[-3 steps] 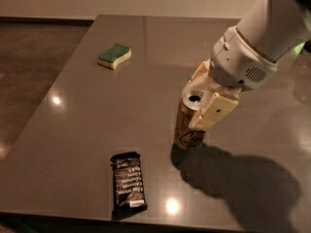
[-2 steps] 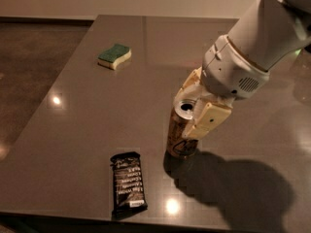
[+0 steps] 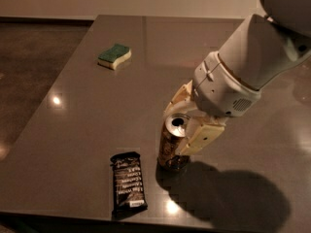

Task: Move orange can near rxbar chocolate

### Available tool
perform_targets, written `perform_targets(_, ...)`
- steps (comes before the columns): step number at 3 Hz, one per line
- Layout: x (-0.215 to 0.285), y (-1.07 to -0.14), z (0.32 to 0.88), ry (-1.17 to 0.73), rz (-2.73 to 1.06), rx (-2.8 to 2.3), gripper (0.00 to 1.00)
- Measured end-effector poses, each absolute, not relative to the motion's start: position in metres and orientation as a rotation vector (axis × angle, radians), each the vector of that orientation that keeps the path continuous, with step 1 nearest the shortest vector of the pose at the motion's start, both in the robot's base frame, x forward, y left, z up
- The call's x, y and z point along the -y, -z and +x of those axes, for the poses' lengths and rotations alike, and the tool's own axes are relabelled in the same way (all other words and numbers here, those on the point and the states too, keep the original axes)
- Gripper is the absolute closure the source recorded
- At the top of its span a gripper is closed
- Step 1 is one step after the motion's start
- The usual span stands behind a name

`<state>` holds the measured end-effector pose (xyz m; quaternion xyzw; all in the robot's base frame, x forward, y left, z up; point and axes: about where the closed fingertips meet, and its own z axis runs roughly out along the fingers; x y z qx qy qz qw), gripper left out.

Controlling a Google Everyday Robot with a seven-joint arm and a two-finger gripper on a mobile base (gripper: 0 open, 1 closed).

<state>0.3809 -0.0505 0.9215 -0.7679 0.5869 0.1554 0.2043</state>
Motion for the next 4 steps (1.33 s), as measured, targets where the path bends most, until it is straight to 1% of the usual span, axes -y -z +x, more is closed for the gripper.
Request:
perform_targets(1, 0.0474, -0.9186, 0.3766, -0.430, -2.158, -1.601, 0.52)
perform_targets(2, 0.0437, -0.9141, 0.3734, -0.432, -2.189, -1.569, 0.21)
perform_targets(3, 0.0415, -0.9124, 0.3719, -0.429, -2.203, -1.550, 0.00)
perform_targets(4, 0.0415, -0.9124, 0.3719, -0.429, -2.203, -1.550, 0.00)
